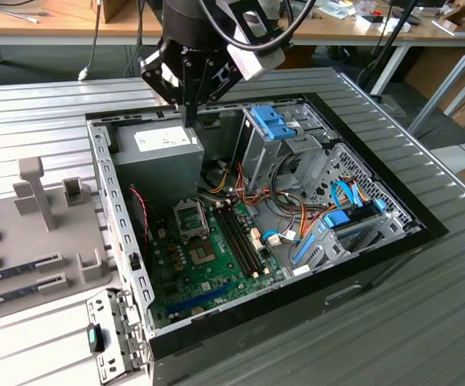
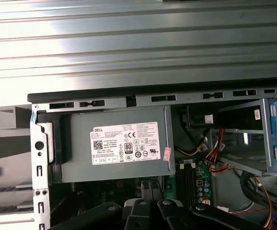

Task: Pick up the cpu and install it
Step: 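Reach for the cpu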

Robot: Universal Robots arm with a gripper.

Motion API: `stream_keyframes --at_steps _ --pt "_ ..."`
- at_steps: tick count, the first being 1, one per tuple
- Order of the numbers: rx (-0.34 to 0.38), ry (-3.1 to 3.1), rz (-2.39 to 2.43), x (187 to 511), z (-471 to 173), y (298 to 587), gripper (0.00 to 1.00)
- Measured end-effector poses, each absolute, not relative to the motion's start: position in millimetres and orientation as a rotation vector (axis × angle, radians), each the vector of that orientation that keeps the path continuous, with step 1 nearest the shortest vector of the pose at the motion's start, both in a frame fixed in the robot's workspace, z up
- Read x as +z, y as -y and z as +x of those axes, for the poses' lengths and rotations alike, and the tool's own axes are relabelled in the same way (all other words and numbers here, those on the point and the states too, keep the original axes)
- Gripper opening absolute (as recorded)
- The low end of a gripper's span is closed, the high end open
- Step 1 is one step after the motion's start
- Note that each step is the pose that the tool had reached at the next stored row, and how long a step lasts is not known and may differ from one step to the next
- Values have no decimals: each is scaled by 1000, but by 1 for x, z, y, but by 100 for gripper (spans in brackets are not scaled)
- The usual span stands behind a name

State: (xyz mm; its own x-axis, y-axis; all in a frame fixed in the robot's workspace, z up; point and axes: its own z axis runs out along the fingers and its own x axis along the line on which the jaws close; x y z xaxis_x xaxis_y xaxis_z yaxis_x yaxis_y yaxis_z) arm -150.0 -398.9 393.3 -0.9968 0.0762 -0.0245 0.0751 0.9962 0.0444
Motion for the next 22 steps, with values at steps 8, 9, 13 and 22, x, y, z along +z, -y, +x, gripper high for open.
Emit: stream_keyframes --at_steps 8,9,13,22 --pt "68 -3112 118 393 -155 399 11" --pt "68 -3113 118 393 -155 399 11" --pt "68 -3113 118 393 -158 399 11" --pt "68 -3112 118 393 -162 399 11"
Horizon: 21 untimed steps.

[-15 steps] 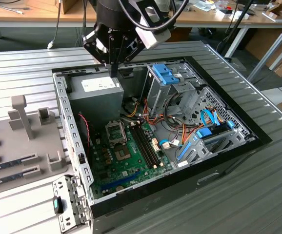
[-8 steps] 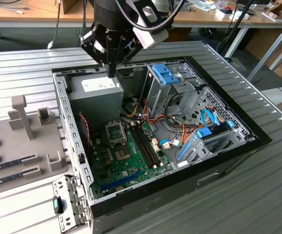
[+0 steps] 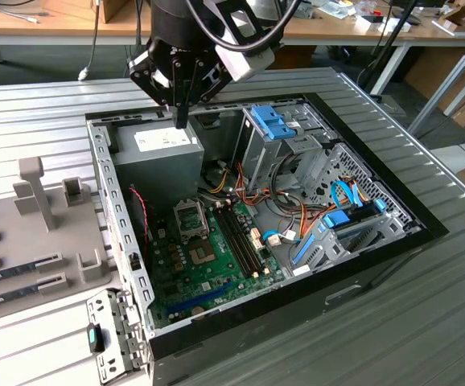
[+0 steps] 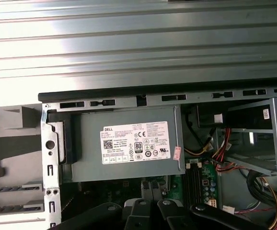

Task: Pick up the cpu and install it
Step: 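Reach for the cpu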

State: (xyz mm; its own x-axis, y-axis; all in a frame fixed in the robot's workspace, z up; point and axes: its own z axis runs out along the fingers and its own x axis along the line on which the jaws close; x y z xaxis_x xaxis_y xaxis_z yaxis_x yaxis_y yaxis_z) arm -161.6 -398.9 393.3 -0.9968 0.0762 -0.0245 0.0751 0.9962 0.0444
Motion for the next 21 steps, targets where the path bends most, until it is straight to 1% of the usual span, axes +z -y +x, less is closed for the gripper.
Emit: stream_keyframes --at_steps 21 --pt "68 -3112 118 393 -169 399 11"
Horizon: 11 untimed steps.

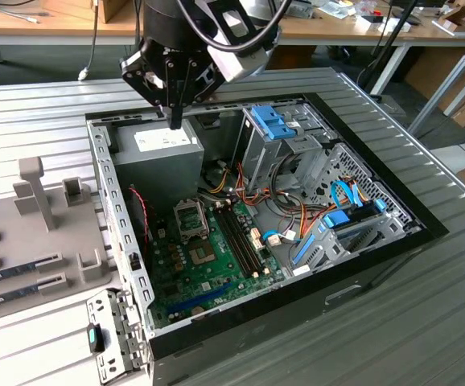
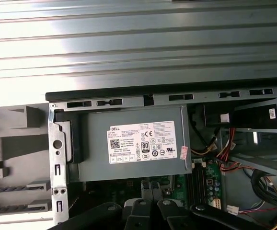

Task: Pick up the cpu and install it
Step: 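Reach for the cpu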

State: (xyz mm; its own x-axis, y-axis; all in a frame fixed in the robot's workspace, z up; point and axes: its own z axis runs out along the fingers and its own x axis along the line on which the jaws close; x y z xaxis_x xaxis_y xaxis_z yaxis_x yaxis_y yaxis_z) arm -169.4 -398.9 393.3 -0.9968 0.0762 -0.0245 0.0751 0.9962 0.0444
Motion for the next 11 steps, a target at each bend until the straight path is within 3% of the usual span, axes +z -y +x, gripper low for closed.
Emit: stream_keyframes --at_steps 11 --pt "68 -3112 118 393 -173 399 11"
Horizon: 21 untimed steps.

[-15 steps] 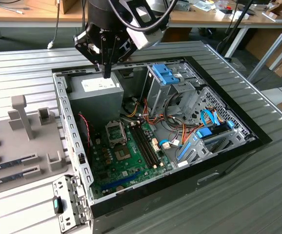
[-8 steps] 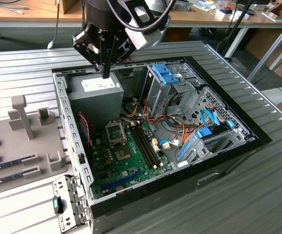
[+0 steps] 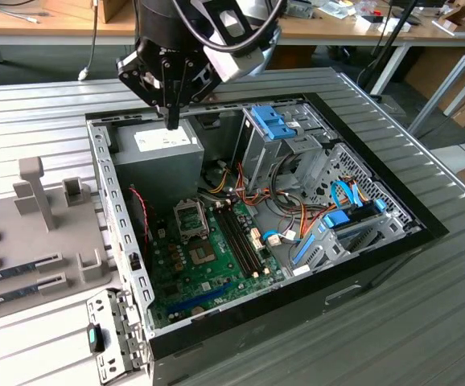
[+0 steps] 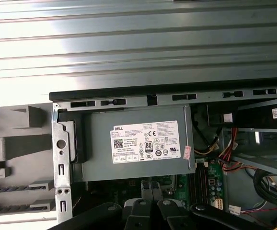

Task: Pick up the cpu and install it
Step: 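Reach for the cpu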

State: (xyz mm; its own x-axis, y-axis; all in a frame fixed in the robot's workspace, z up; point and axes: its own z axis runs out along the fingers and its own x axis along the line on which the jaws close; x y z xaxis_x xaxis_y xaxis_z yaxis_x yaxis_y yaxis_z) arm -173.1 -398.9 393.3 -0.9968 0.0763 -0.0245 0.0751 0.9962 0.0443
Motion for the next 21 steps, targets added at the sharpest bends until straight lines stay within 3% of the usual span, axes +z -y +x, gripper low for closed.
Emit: stream_keyframes --at_steps 21 --pt "68 -3112 118 393 -183 399 11"
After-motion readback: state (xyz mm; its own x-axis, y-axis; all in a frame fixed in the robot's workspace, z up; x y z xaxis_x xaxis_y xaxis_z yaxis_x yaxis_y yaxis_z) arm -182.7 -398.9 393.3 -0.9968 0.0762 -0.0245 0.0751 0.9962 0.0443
